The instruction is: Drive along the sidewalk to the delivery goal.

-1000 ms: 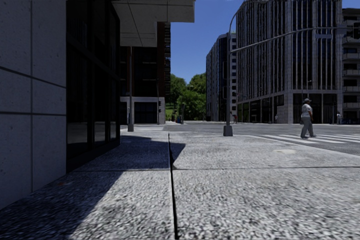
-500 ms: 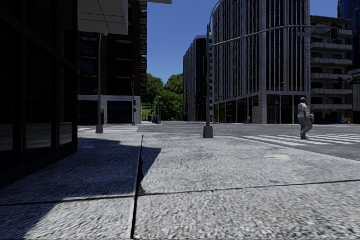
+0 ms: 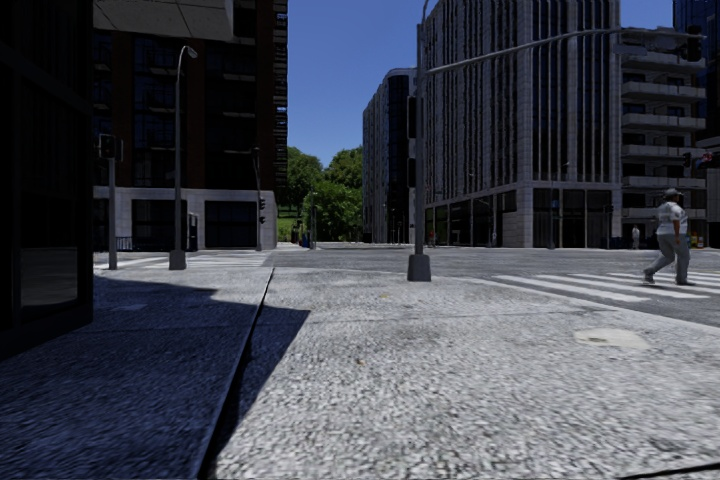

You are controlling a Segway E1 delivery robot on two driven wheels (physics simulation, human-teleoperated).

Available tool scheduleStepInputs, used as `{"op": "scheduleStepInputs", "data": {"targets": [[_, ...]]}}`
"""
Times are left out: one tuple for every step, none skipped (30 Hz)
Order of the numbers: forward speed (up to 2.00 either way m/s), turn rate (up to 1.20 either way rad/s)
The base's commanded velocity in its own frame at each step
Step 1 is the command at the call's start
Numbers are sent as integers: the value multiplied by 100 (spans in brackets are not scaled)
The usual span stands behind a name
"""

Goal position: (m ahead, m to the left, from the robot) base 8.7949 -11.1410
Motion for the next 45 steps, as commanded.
{"op": "scheduleStepInputs", "data": {"targets": [[199,0],[199,0],[199,0],[199,0],[199,0],[199,-2],[199,-2],[199,-5],[199,-7],[199,-8],[199,-8],[199,-9],[199,-11],[199,-15],[199,-18],[199,-18],[199,-21],[199,-23],[199,-26],[199,-26],[199,-30],[199,-34],[199,-37],[199,-39],[199,-41],[199,-41],[199,-42],[199,-44],[199,-45],[199,-45],[199,-46],[199,-46],[199,-47],[199,-49],[199,-49],[199,-50],[199,-52],[199,-53],[199,-54],[199,-55],[199,-55],[199,-56],[199,-56],[199,-56],[199,-56]]}}
